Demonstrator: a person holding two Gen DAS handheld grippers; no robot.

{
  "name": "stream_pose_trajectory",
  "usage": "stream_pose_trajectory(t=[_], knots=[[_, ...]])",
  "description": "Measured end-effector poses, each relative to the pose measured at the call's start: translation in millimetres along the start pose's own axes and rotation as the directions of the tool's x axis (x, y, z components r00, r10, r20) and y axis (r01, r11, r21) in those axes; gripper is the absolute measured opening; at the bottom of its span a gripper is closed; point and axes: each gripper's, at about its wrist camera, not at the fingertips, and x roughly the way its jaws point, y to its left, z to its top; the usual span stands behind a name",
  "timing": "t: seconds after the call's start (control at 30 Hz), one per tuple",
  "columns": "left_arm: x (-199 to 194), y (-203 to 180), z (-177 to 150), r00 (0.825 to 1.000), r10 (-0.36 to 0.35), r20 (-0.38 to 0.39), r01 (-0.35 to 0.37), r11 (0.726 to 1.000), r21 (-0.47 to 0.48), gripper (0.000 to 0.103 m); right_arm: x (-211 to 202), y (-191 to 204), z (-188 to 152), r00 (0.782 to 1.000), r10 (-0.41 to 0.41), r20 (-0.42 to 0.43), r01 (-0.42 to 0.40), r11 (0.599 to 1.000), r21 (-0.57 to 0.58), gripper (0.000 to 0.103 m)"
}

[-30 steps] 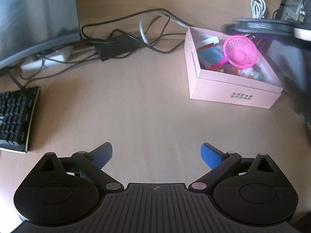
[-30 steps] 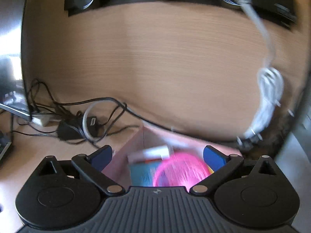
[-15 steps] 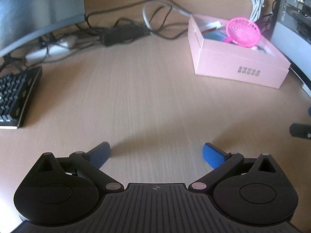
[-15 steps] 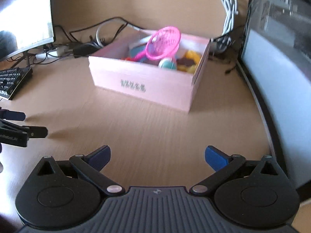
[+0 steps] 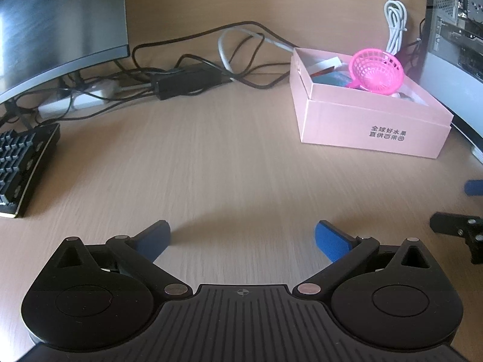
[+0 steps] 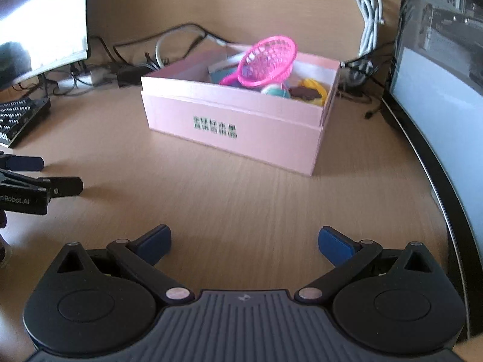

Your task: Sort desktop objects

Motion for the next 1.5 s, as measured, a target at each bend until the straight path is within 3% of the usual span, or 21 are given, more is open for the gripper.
stream_pose_trajectory(t=[0.17,1.5], knots=[[0.5,0.8,-0.1,1.0,-0.001,0.0,0.001,1.0,0.0,0.103,11.1,-2.7,6.0,0.999,-0.016,0.042,0.016,1.0,0.019,0.103],[-2.4,2.2,-2.5,1.0,-0.003,0.004,0.003,1.0,-0.001,0.103,11.0,-3.0,5.2,0.999,-0.009,0.044,0.008,1.0,0.009,0.103]])
